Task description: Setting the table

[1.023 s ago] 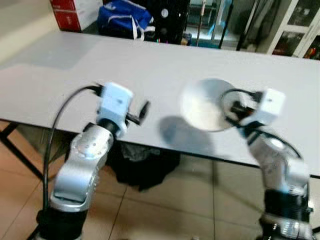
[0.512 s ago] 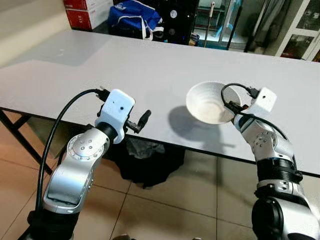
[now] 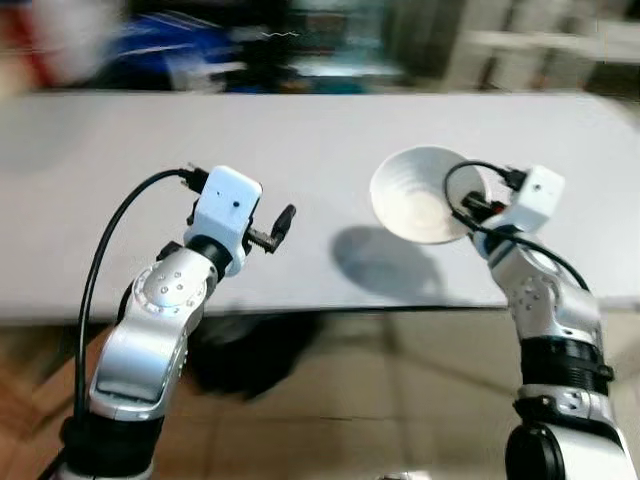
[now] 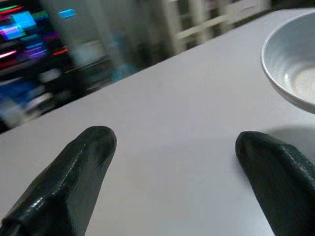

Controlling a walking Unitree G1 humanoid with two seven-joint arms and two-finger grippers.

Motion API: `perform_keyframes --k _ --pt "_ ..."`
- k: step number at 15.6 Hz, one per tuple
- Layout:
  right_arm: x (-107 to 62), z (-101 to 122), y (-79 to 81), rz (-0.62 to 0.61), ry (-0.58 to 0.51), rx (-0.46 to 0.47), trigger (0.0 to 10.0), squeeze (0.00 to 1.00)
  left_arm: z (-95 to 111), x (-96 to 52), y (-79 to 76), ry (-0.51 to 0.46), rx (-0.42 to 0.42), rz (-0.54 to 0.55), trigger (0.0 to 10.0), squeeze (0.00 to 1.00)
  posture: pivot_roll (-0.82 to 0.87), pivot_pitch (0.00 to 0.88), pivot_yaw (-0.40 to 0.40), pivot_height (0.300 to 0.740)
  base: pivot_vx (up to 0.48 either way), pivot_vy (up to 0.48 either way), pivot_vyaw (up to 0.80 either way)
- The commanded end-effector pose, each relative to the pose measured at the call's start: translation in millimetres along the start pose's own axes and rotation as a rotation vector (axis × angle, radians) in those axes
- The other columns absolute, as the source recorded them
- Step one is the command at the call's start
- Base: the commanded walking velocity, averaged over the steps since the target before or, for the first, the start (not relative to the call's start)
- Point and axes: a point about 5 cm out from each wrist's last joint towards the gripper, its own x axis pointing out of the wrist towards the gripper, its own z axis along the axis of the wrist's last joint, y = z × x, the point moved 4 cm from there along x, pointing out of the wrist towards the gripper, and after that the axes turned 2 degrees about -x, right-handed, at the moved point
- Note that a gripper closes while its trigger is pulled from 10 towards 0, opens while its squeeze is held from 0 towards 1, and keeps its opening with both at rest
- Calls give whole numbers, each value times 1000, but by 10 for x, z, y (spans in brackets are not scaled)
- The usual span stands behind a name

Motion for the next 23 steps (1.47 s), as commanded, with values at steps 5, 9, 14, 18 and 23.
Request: perform_keyframes --k 5,9,14,18,23 --pt "-1 89 194 96 -8 -25 10000 0 39 -6 9 -16 18 -2 10000 0 -21 21 3 740 396 0 0" --pt "-98 -87 471 303 85 -110 10000 0 71 -26 -7 -28 39 -9 10000 0 -15 20 -4 740 318 0 800" --pt "-168 -233 521 425 181 -191 10000 0 70 -70 -39 -32 50 -28 10000 0 -7 17 -17 740 0 0 468" --pt "-102 -307 667 471 216 -174 10000 0 46 -146 -103 -21 75 -101 10000 0 11 12 -31 740 0 0 0" --pt "207 -338 623 285 267 -71 10000 0 -191 -407 -238 100 54 -348 10000 0 26 7 -33 740 0 0 0"
